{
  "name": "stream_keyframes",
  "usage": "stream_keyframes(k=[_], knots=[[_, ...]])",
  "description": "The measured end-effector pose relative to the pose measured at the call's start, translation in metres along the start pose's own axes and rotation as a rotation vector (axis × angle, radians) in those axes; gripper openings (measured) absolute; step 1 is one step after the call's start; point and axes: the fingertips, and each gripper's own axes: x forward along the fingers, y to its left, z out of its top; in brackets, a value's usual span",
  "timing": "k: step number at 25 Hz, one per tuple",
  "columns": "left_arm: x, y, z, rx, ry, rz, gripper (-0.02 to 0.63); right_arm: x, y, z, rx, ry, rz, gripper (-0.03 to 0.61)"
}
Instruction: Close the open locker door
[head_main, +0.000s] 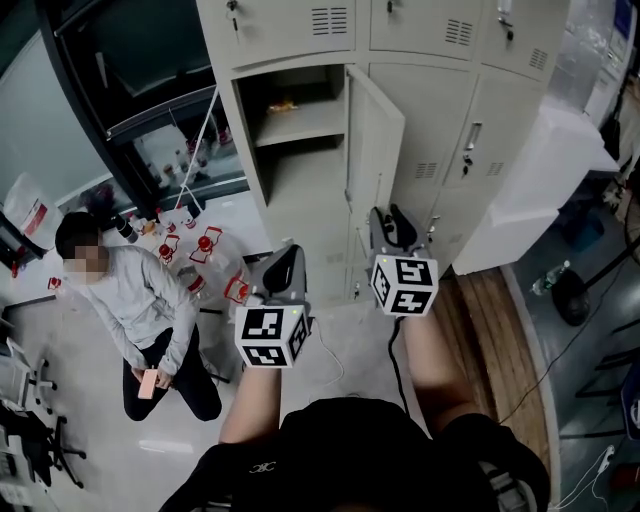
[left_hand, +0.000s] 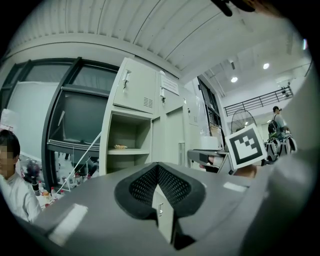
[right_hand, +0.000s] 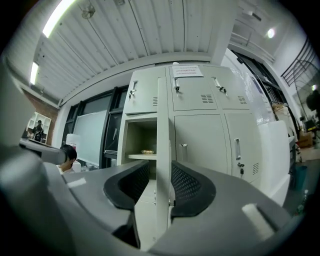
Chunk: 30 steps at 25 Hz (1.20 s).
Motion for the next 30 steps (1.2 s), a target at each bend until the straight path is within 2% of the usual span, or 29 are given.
stream_keyframes(k=[8,17,30], knots=[[0.006,0.01,-0.008,-0.01,0.011,0.004,0.0,0.013,-0.006,-0.009,-0.036,0.024,-0.045,0.11],[0.01,0.025,-0.008,-0.023,0.004,0.02,0.0,0.021,0.02,-0.009,-0.026,0.023,-0.002,0.1],[-0.009,0.04,-0.017,-0.053,0.011,0.122,0.0,0.025,0.043,-0.01,-0.015,0.023,0.066,0.104]])
